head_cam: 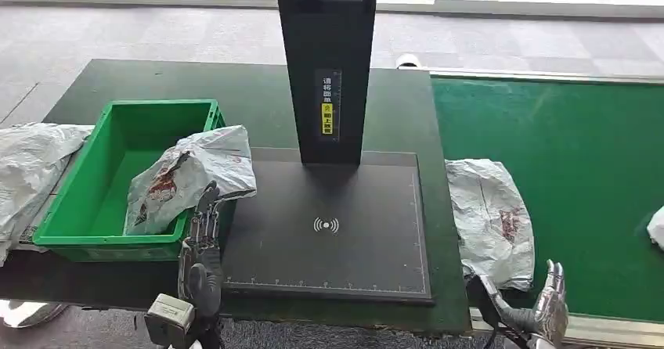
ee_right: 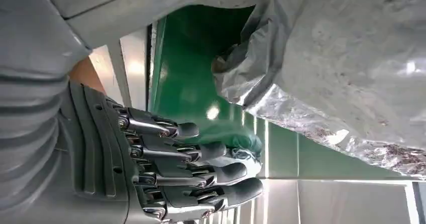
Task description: Moved the parcel from conveyor to table for the left to box.
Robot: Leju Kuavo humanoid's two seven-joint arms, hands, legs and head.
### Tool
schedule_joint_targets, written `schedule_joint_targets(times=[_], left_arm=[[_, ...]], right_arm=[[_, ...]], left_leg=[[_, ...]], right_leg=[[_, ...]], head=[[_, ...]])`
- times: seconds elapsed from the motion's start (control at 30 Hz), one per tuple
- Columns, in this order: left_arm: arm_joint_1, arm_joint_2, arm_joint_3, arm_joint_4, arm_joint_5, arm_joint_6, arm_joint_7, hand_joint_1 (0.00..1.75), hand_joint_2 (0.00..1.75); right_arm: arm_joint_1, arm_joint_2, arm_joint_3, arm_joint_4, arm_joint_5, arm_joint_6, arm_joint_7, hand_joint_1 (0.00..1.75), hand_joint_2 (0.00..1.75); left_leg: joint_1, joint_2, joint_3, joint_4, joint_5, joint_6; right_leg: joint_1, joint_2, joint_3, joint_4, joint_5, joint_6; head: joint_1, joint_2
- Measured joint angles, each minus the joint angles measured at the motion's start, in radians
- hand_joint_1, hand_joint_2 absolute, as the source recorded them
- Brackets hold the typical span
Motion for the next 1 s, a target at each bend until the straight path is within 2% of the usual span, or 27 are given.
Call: schedule_joint_targets(times=[0.33,0.57,0.87,0.9,0.97,1.0], left_arm=[[0.002,-0.002,0.009,0.0,-0.019,0.014,0.0,0.0,0.0],[0.003,-0.003,0.015,0.0,-0.019,0.017,0.0,0.0,0.0],[0.004,-0.003,0.021,-0.001,-0.019,0.025,0.006,0.0,0.0],[0.005,-0.004,0.022,-0.002,-0.019,0.026,0.007,0.0,0.0],[0.006,-0.005,0.024,-0.008,-0.019,0.026,0.014,0.0,0.0],[0.007,-0.005,0.026,-0.01,-0.019,0.026,0.018,0.0,0.0]], right_arm=[[-0.07,0.01,0.024,0.055,0.032,0.002,0.042,0.0,1.75],[-0.084,0.01,0.047,0.075,0.028,-0.003,0.043,0.0,1.75],[-0.105,0.01,0.104,0.096,0.035,-0.004,0.095,0.0,1.75],[-0.105,0.01,0.109,0.099,0.035,-0.002,0.098,0.07,1.75],[-0.105,0.01,0.114,0.102,0.037,0.02,0.11,1.01,1.75],[-0.105,0.01,0.116,0.104,0.036,0.043,0.113,1.75,1.75]], left_leg=[[0.0,0.0,0.0,0.0,0.0,0.0],[0.0,0.0,0.0,0.0,0.0,0.0],[0.0,0.0,0.0,0.0,0.0,0.0],[0.0,0.0,0.0,0.0,0.0,0.0],[0.0,0.0,0.0,0.0,0.0,0.0],[0.0,0.0,0.0,0.0,0.0,0.0]], right_leg=[[0.0,0.0,0.0,0.0,0.0,0.0],[0.0,0.0,0.0,0.0,0.0,0.0],[0.0,0.0,0.0,0.0,0.0,0.0],[0.0,0.0,0.0,0.0,0.0,0.0],[0.0,0.0,0.0,0.0,0.0,0.0],[0.0,0.0,0.0,0.0,0.0,0.0]], head=[[0.0,0.0],[0.0,0.0],[0.0,0.0],[0.0,0.0],[0.0,0.0],[0.0,0.0]])
